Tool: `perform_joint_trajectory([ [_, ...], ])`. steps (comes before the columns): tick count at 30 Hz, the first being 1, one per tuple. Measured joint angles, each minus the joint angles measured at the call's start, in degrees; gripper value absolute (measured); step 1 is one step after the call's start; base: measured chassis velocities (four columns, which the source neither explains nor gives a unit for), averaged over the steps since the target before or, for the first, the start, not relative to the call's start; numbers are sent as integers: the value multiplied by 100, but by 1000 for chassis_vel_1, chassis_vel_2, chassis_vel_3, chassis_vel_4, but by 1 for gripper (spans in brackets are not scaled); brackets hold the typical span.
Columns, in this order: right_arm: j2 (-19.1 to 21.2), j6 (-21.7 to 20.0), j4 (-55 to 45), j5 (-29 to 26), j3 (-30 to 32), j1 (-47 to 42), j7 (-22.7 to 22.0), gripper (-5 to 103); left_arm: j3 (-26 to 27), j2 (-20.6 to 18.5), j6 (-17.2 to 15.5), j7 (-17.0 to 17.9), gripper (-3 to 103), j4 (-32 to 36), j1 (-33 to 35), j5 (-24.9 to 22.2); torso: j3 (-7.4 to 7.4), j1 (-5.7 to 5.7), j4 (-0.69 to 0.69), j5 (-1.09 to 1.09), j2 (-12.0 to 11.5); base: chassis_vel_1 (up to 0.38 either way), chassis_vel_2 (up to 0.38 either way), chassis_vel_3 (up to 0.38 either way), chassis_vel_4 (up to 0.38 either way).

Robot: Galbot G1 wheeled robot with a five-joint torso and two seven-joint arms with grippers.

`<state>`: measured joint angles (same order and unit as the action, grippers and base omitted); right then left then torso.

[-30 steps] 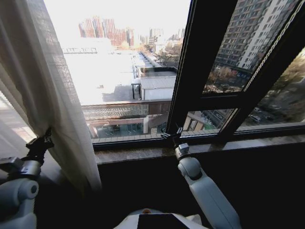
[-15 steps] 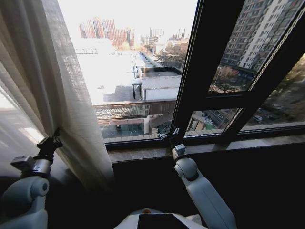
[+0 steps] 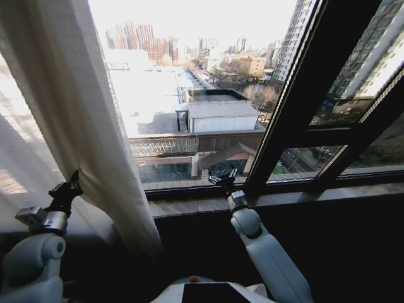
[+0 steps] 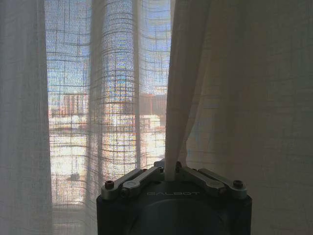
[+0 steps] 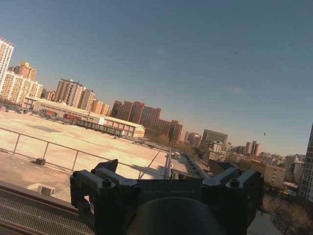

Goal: Open the curtains by pulling them apart, changing their state from closed to fully open.

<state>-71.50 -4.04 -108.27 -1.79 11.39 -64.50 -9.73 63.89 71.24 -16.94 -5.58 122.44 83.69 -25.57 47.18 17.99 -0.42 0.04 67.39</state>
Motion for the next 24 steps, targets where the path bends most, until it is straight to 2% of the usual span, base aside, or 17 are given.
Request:
perform_joint_trajectory([
  [10, 25, 0, 30, 4, -38, 30, -1, 100, -5, -69, -1, 30, 0, -94, -59, -12, 1, 0, -5, -7, -1, 0, 0, 0, 0],
  [13, 12, 0, 50, 11, -79, 47, 2, 100, 131, -73, 65, 409, 0, -193, -171, -47, 1, 0, -2, -5, -1, 0, 0, 0, 0],
  [14, 12, 0, 50, 11, -79, 47, 2, 100, 131, -73, 65, 409, 0, -193, -171, -47, 1, 0, -2, -5, -1, 0, 0, 0, 0],
  [16, 22, 1, 53, 13, -87, 53, 5, 100, 418, -82, 81, 803, 0, -293, -299, -67, 1, -1, -2, -2, 0, 0, 0, 0, 0],
  [17, 22, 1, 53, 13, -87, 53, 5, 100, 418, -82, 81, 803, 0, -293, -299, -67, 1, -1, -2, -2, 0, 0, 0, 0, 0],
  [19, 41, 4, 53, 13, -83, 41, 6, 100, 732, -108, 74, 1194, 0, -393, -392, -78, 1, -1, -1, -4, -1, 0, 0, 0, 0],
  [20, 41, 4, 53, 13, -83, 41, 6, 100, 732, -108, 74, 1194, 0, -393, -392, -78, 1, -1, -1, -4, -1, 0, 0, 0, 0],
  [24, 71, 17, 53, 9, -72, 17, 8, 100, 1088, -152, 3, 1773, 0, -577, -402, -161, 1, 0, -3, -6, 0, 0, 0, 0, 0],
])
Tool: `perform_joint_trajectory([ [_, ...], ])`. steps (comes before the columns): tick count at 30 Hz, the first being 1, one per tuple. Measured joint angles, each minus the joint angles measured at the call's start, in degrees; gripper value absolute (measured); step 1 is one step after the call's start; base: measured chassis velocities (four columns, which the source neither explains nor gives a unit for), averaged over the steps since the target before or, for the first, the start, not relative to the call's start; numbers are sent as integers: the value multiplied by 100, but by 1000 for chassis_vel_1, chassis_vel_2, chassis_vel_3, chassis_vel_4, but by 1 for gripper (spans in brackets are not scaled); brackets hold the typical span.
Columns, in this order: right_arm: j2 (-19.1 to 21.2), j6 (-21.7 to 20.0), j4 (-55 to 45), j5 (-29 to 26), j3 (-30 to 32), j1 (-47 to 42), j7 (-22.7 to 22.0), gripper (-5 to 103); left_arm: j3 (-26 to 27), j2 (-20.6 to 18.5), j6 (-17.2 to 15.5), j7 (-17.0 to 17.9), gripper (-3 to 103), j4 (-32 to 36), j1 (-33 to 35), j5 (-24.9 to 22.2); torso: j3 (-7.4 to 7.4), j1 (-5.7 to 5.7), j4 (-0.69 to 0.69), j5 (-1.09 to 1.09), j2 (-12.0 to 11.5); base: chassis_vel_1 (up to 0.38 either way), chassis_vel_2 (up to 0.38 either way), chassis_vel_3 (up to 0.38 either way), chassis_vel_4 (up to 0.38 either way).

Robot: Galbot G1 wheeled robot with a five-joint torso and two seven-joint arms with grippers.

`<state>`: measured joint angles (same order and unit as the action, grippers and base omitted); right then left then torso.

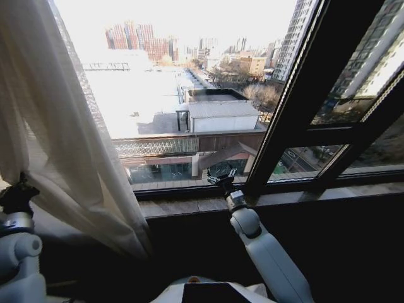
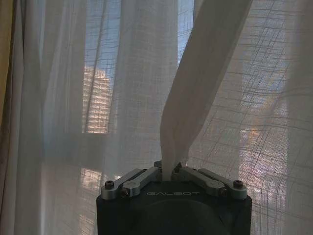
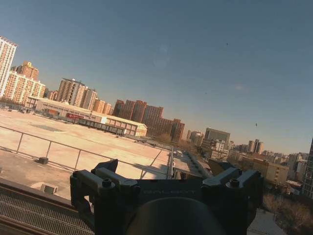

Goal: Open the curtains by pulling them apart, changing their state from closed to fully open.

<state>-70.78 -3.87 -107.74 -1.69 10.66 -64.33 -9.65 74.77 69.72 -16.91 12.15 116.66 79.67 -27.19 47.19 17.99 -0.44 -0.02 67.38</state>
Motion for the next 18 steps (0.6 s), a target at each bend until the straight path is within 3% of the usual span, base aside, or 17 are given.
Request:
perform_joint_trajectory([
  [1, 0, 0, 0, 0, 0, 0, 0, 100, 0, 0, 0, 0, 0, 0, 0, 0, 0, 0, 0, 0, 0, 0, 0, 0, 0],
  [4, 1, 9, 9, -3, 0, -1, 3, 100, 50, -17, -21, 455, 0, -64, 36, -45, 0, 0, 1, 1, 0, 0, 0, 0, 0],
  [6, -5, 16, 16, -7, -2, 1, 5, 100, 50, -50, -107, 952, 0, -91, 26, -42, -1, -1, 1, 1, 0, 0, 0, 0, 0],
  [10, -17, 32, 29, -13, -2, -7, 6, 100, 51, -73, -202, 1258, 0, -99, 33, -28, -1, 0, 0, 1, 0, 0, 0, 0, 0],
  [12, -18, 38, 38, -15, -2, -10, 6, 100, 55, -68, -184, 1149, 0, -79, 65, -25, -1, 0, 0, 1, 0, 0, 0, 0, 0],
  [14, -20, 53, 57, -17, -2, -11, 7, 100, 48, -25, -48, 672, 0, 23, 182, -4, 0, 0, 1, 2, 0, 0, 0, 0, 0],
  [16, -27, 62, 81, -20, 0, -6, 8, 100, -4, 97, 75, -416, 11, 300, 388, 26, -1, 0, 2, 2, 0, 0, 0, 0, 0],
  [17, -28, 63, 84, -21, 5, -4, 8, 100, -54, 140, 90, -700, 11, 391, 445, 30, -1, -1, 2, 1, 0, 0, 0, 0, 0],
  [18, -28, 63, 84, -21, 5, -4, 8, 100, -54, 140, 90, -700, 11, 391, 445, 30, -1, -1, 2, 1, 0, 0, 0, 0, 0],
])
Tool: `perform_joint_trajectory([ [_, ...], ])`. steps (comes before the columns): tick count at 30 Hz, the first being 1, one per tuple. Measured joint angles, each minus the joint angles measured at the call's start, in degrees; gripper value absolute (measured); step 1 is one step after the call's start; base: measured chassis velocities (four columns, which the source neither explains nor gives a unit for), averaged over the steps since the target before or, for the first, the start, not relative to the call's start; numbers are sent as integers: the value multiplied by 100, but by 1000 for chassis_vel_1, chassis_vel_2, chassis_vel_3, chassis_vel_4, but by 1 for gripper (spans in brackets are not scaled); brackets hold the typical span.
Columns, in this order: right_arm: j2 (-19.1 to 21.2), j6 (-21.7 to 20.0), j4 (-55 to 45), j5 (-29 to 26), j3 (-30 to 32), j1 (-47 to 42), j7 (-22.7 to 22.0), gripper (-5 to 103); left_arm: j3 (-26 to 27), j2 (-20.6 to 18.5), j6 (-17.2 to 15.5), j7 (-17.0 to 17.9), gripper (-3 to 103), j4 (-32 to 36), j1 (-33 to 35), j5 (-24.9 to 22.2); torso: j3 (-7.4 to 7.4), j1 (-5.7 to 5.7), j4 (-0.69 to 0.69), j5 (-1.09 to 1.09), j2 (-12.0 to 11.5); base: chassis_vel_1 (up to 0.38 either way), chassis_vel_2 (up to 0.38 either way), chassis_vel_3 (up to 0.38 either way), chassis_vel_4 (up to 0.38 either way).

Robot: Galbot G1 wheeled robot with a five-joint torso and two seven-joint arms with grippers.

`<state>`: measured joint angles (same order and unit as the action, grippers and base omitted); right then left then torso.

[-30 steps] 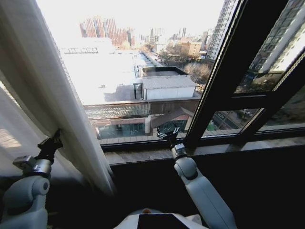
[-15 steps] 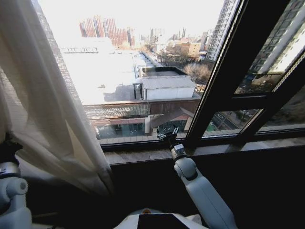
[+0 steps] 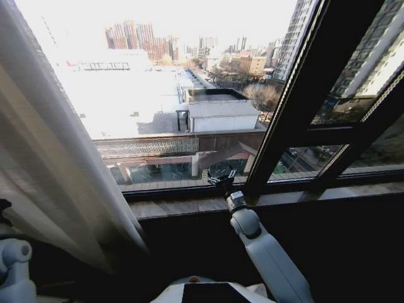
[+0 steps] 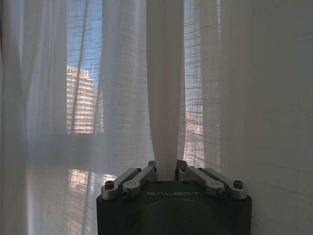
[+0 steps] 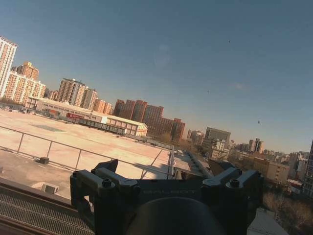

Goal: Open the curtains by pulling them apart, changing their state from closed to fully open.

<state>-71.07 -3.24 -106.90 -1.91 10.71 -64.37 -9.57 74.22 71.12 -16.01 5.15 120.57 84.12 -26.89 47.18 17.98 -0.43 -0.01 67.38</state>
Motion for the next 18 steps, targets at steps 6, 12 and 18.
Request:
perform_joint_trajectory([
  [6, 13, 22, 4, -12, 65, -26, 0, 100, -494, 196, -22, -1054, 37, 328, 84, 203, 1, 1, -1, 0, 0, 0, 0, 0, 0],
  [12, 47, 65, 27, -23, 141, -56, 0, 100, -1209, 75, -209, -1369, 59, 343, -87, 509, 0, 0, -2, 0, 0, 0, 0, 0, 0],
  [18, 47, 114, 89, -26, 175, -59, 0, 100, -1896, -47, -526, -1118, 81, 324, -376, 665, 1, 1, -2, -1, 0, 0, 0, 0, 0],
])
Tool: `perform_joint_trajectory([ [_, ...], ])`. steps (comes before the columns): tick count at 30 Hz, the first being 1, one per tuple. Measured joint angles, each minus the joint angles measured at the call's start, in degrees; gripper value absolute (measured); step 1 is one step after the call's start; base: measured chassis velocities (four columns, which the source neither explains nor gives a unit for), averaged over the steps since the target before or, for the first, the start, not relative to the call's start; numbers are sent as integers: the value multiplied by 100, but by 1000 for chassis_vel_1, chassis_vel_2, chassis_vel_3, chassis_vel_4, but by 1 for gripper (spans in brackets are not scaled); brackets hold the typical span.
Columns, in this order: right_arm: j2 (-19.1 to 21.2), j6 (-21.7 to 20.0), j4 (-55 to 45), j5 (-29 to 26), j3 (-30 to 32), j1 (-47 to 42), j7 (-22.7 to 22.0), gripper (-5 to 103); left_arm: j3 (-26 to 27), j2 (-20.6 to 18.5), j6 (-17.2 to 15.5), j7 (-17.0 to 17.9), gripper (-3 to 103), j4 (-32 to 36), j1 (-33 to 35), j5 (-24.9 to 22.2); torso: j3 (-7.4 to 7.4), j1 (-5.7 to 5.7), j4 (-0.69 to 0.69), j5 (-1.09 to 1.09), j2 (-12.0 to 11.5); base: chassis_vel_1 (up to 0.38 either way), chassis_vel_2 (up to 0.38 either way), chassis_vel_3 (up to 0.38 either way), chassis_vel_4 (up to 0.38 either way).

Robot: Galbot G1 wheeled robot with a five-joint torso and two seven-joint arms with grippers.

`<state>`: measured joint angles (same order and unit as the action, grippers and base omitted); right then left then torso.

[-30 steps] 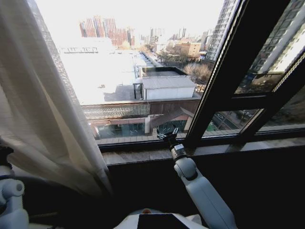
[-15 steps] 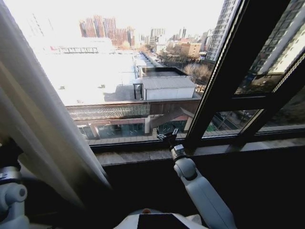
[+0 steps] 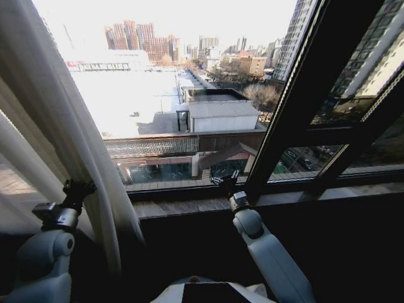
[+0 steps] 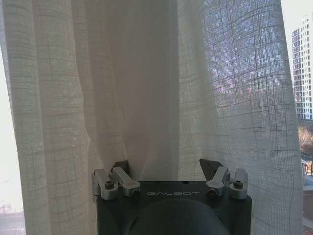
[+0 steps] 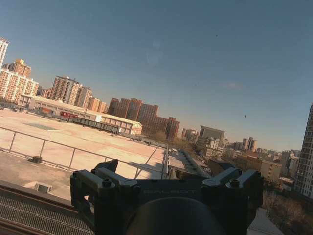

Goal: Open the curtains by pulling them apart, changing their state from closed to fully open.

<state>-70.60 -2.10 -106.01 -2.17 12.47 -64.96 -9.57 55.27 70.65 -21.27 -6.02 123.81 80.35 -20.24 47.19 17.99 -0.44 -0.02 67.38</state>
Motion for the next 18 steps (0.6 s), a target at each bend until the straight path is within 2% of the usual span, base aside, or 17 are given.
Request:
perform_joint_trajectory([
  [1, 1, 12, 22, 0, 4, 0, 0, 100, -228, -45, -66, 140, 86, -32, -84, 9, 0, 0, 0, 0, 0, 0, 0, 0, 0],
  [3, 1, 16, 31, -1, 5, 1, 0, 100, -309, -61, -96, 207, 86, -53, -123, 9, 0, 0, 0, 0, 0, 0, 0, 0, 0],
  [6, -9, 22, 42, 1, 6, 20, 0, 100, -669, -163, -231, 669, 98, -271, -438, -3, 0, 0, 0, 1, 0, 0, 0, 0, 0],
  [8, -10, 22, 42, 2, 4, 23, 0, 100, -706, -176, -249, 749, 100, -311, -490, -9, 0, 0, 0, 1, 0, 0, 0, 0, 0],
  [11, -15, 22, 56, 10, -17, 48, 0, 100, -880, -230, -299, 1249, 100, -528, -762, -40, 0, 0, 1, 1, 0, 0, 0, 0, 0],
  [12, -15, 22, 56, 10, -17, 48, 0, 100, -880, -230, -299, 1249, 100, -528, -762, -40, 0, 0, 1, 1, 0, 0, 0, 0, 0],
  [15, -54, 22, 73, 37, -99, 73, 2, 100, -1029, -243, -300, 1707, 100, -773, -996, -24, 0, 0, -1, 1, 0, 0, 0, 0, 0],
  [18, -88, 18, 73, 58, -144, 97, 2, 100, -1054, -244, -300, 1868, 100, -848, -1057, -15, 0, 0, 0, 1, 0, 0, 0, 0, 0],
])
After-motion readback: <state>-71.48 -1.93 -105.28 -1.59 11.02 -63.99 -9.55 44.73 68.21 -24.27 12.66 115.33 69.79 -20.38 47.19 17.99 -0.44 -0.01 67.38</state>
